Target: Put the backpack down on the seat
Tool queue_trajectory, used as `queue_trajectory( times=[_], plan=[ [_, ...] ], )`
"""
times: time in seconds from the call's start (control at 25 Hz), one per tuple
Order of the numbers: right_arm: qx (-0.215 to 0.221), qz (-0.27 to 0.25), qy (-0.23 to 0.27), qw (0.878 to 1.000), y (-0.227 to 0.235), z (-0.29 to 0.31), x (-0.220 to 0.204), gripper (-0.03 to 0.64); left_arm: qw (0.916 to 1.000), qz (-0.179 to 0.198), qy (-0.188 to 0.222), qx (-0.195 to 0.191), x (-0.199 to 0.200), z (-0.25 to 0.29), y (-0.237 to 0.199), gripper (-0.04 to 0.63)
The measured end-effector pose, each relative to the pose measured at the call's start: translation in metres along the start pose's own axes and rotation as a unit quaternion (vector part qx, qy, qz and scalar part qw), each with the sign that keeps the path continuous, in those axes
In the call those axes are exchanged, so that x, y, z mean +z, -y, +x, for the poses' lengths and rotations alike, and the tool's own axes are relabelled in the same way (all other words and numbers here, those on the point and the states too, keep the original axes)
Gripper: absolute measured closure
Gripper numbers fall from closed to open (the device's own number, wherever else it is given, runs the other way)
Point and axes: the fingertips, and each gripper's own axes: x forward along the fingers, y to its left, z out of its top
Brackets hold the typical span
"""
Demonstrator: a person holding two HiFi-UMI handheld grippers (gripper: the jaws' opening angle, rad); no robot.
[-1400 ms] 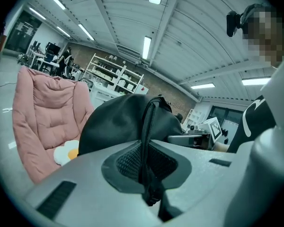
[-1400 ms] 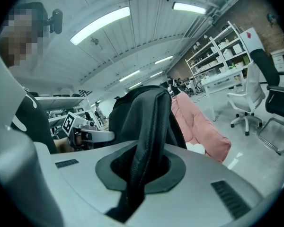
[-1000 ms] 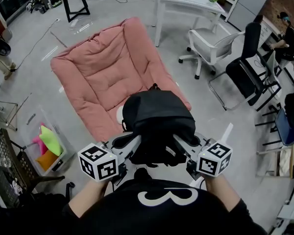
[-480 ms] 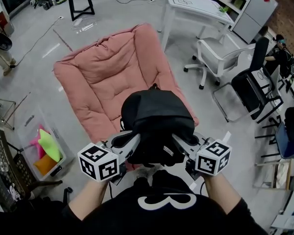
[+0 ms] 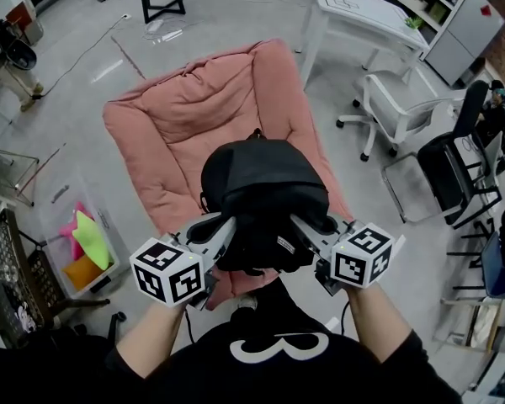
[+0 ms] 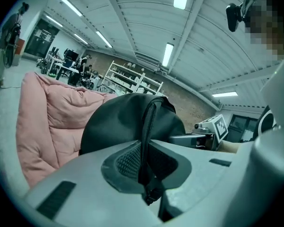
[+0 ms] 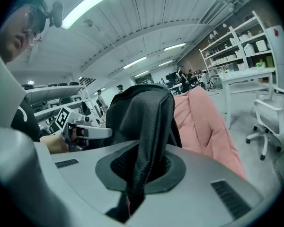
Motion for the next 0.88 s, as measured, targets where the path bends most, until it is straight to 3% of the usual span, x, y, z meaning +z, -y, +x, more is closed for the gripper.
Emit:
queue_trajectory(
  times=[0.6,0.88],
  plan=[
    [0.091,-0.037,-0.060,0.993,0.082,0.101,0.032,0.588,0.9913,-0.055,0.021,0.118,0.021,0.059,-0.086,0.565],
    [0.102,-0.048,-0.094,0.989,0.121,0.153,0.021,0.586,0.9841,-0.077,0.017,0.159,0.007,0.090,-0.134,0.565]
  ],
)
